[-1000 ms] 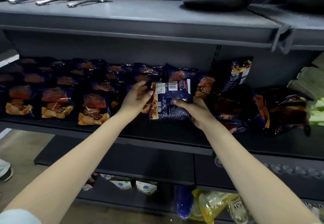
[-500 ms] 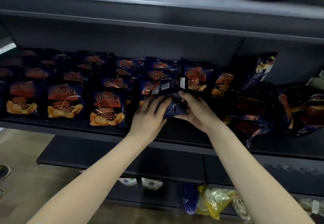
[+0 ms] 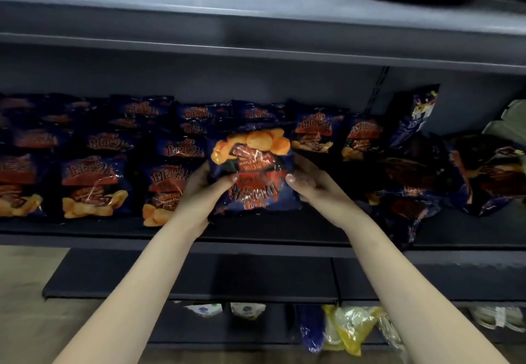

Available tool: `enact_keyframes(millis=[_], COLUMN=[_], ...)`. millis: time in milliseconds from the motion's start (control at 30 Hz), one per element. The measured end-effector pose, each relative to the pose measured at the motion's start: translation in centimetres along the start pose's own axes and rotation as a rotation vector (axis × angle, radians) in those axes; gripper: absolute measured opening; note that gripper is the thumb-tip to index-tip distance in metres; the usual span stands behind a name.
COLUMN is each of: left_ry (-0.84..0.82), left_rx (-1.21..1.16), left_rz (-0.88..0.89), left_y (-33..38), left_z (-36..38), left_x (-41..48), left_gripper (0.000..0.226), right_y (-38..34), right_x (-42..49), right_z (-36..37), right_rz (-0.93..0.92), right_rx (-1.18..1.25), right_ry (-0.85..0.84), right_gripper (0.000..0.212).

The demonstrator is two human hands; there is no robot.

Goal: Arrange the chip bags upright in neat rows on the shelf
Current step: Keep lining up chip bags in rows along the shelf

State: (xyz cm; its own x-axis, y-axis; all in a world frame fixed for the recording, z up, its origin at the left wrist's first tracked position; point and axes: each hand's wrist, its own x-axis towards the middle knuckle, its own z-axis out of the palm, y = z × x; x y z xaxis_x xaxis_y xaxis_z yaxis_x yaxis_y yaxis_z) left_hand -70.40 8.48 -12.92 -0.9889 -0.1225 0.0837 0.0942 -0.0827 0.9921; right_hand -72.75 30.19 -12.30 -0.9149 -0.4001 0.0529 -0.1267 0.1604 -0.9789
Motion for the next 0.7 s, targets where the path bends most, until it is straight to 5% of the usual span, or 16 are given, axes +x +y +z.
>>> enact_keyframes(millis=[100, 200, 300, 467, 567, 700], left_ry=[-0.055, -0.103, -0.201, -0.131, -0.283, -0.332], left_rx=[0.052, 0.025, 0.033, 0.639, 0.933, 0.946], left_rz=[-0.066, -0.118, -0.075, 0.328, 0.442, 0.429], left_y=[-0.6, -0.7, -0.2, 2.8, 4.1, 3.5], left_z=[-0.2, -0.2, -0.5, -2.0, -0.7, 0.9], left_x=[-0.1, -0.1, -0.4, -0.3, -0.7, -0.6], left_gripper=[0.028, 0.029, 0.045, 0.109, 0.111, 0.094], right_y=[0.3, 0.7, 0.2, -2.6, -4.6, -5.0], right_x=[0.4, 0.6, 0.4, -0.1, -0.4, -0.7], right_z=[1.2, 1.9, 1.2, -1.1, -0.1, 1.7], right_rz=[-0.041, -0.067, -0.084, -0.015, -0.14, -0.262], right_rx=[0.035, 0.137, -0.04, -0.704, -0.859, -0.905], right_ry=[0.034, 0.06, 0.11, 0.004, -0.077, 0.005], right_gripper=[0.014, 0.023, 0.026, 0.069, 0.065, 0.058])
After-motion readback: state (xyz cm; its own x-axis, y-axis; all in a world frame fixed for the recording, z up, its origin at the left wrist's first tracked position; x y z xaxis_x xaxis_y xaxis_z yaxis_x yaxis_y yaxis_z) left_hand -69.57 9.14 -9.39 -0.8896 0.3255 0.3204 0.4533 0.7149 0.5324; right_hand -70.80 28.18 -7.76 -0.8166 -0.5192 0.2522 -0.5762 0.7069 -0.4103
